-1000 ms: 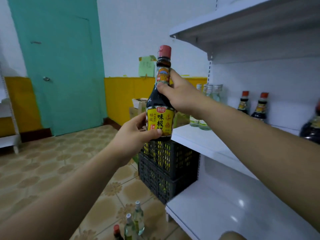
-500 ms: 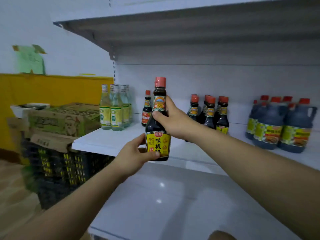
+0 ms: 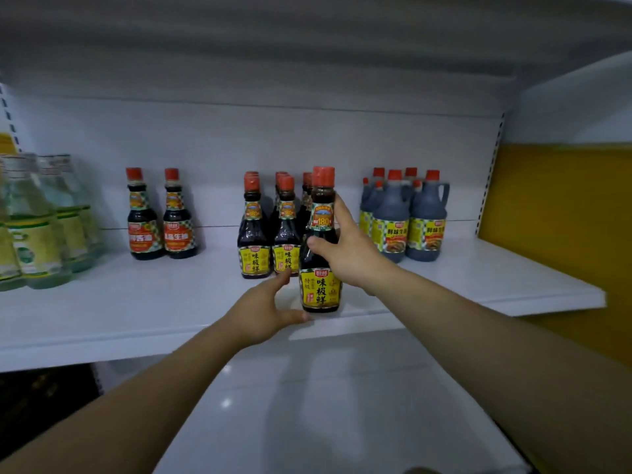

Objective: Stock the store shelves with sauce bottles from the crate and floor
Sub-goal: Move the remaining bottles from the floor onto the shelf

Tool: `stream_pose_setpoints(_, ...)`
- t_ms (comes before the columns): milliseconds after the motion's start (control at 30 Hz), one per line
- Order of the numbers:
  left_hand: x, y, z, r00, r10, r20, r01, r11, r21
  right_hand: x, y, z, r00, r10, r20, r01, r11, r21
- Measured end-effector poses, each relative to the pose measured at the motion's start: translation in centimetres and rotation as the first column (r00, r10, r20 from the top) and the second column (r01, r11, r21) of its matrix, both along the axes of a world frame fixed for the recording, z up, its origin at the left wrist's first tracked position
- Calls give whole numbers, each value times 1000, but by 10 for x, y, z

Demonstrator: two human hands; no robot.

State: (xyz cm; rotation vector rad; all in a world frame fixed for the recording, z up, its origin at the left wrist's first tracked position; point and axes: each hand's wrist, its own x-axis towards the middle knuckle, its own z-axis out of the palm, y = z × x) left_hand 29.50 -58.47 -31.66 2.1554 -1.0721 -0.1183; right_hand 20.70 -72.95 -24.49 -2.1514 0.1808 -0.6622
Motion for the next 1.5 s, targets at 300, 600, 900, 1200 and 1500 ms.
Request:
stream_pose_setpoints(300, 56, -6, -17, 962, 88, 259, -224, 797, 561, 20, -53, -21, 998, -56, -14, 57, 997, 60)
stream_pose_setpoints(600, 59, -8, -26, 952, 80, 295, -243, 784, 571, 71, -73, -30, 998, -31, -59, 36, 996, 84)
stream_pose_setpoints(900, 59, -10, -28, 953, 79, 293, -243, 778, 579, 117, -84, -41, 997, -51, -54, 58, 988, 146)
stream_pose_setpoints(1200, 56, -10, -28, 960, 88, 266, -232, 784, 575, 138, -94, -45, 995, -75, -63, 84, 985, 151)
stream_pose_setpoints(1500, 65, -16, -17, 962, 172, 211, -244, 892, 381, 141, -95, -40, 992, -77, -101, 90, 986, 137)
